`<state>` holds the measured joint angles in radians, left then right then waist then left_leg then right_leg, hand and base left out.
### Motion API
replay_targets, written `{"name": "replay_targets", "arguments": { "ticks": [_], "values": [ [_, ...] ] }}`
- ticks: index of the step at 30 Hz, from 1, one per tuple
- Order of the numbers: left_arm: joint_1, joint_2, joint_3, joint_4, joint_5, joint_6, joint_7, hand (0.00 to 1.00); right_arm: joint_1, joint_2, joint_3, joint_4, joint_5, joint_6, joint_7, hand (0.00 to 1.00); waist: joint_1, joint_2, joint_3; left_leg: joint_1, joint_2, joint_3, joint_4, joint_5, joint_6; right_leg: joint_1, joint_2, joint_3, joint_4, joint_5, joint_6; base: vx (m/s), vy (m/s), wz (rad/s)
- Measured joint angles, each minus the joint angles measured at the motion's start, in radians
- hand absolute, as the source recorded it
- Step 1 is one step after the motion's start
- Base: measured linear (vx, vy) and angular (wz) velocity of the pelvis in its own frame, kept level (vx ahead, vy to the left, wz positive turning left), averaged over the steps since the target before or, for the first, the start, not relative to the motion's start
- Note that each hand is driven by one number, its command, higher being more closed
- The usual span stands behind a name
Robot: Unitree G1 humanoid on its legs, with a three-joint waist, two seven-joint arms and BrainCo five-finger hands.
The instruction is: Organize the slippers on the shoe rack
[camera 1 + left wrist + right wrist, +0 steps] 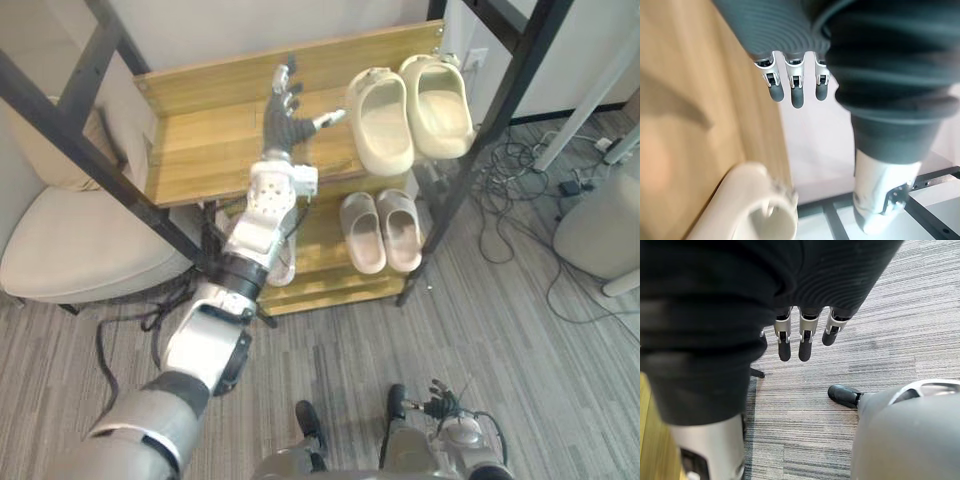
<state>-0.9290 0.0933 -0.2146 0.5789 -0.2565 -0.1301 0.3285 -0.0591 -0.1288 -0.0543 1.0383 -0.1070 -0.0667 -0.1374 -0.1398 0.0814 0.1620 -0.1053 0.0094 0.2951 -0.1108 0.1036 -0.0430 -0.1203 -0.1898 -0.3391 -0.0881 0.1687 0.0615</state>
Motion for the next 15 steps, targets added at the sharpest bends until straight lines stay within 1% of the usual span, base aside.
{"name": "replay_targets", "arguments": {
  "ticks": [2,3,7,10,15],
  "values": [
    [0.021,-0.022,-0.013,-0.020,-0.011,-0.001,0.000,0.00,0.000,0.000,-0.001,-0.001,0.000,0.000,-0.001,0.00,0.001,0.000,0.000,0.000,0.000,0.001,0.000,-0.001,0.000,0.001,0.001,-0.001,0.000,-0.002,0.000,0.02,0.051,0.00],
    [0.039,-0.037,-0.026,-0.021,-0.015,-0.010,0.000,0.00,0.000,0.003,-0.005,-0.002,0.000,0.006,-0.002,0.00,0.002,0.000,0.000,0.004,0.001,0.002,0.000,-0.004,0.001,0.004,0.002,-0.004,0.000,-0.004,-0.002,0.02,0.039,0.00],
    [0.107,-0.072,-0.053,-0.045,-0.020,-0.012,0.000,0.00,0.000,0.009,-0.020,-0.003,-0.001,0.009,-0.010,0.00,0.006,0.002,0.001,0.020,0.006,0.006,0.000,-0.013,0.000,0.022,0.008,-0.008,-0.001,-0.013,-0.006,0.03,0.041,0.01],
    [0.134,-0.078,-0.082,-0.050,-0.019,-0.012,-0.001,0.00,0.000,0.011,-0.020,-0.004,-0.001,0.010,-0.014,0.00,0.012,0.002,0.001,0.022,0.013,0.010,0.000,-0.016,-0.001,0.026,0.016,-0.011,-0.003,-0.020,-0.011,0.03,0.025,0.00],
    [0.145,-0.089,-0.089,-0.054,-0.010,-0.020,-0.002,0.00,0.000,0.024,-0.020,-0.004,-0.001,0.019,-0.017,0.00,0.019,0.002,0.002,0.042,0.031,0.012,0.000,-0.030,-0.018,0.045,0.032,-0.016,-0.003,-0.039,-0.013,0.05,0.016,-0.03]
  ]
}}
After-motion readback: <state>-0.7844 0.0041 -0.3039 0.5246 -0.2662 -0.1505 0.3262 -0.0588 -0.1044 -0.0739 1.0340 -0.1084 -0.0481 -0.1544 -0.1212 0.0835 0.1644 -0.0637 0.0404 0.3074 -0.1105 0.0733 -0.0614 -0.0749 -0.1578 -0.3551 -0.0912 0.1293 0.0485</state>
